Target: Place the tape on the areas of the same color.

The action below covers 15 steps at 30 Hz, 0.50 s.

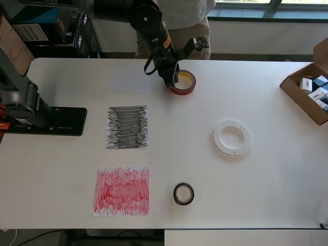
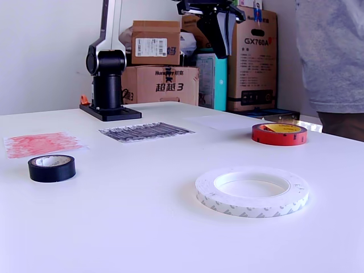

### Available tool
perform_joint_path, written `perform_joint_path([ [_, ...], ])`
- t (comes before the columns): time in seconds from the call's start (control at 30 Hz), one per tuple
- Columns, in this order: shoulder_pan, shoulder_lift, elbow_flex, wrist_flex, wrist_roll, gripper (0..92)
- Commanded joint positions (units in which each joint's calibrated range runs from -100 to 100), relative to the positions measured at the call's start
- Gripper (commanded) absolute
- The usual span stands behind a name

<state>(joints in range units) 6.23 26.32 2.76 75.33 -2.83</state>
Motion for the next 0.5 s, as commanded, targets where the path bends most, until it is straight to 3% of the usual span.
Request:
perform_joint_path([
  [0.0, -0.3, 0.7, -0.4, 0.3, -0.1, 0.1],
  [0.47, -2.4, 6.1, -2.1, 0.1, 0.3, 0.2],
])
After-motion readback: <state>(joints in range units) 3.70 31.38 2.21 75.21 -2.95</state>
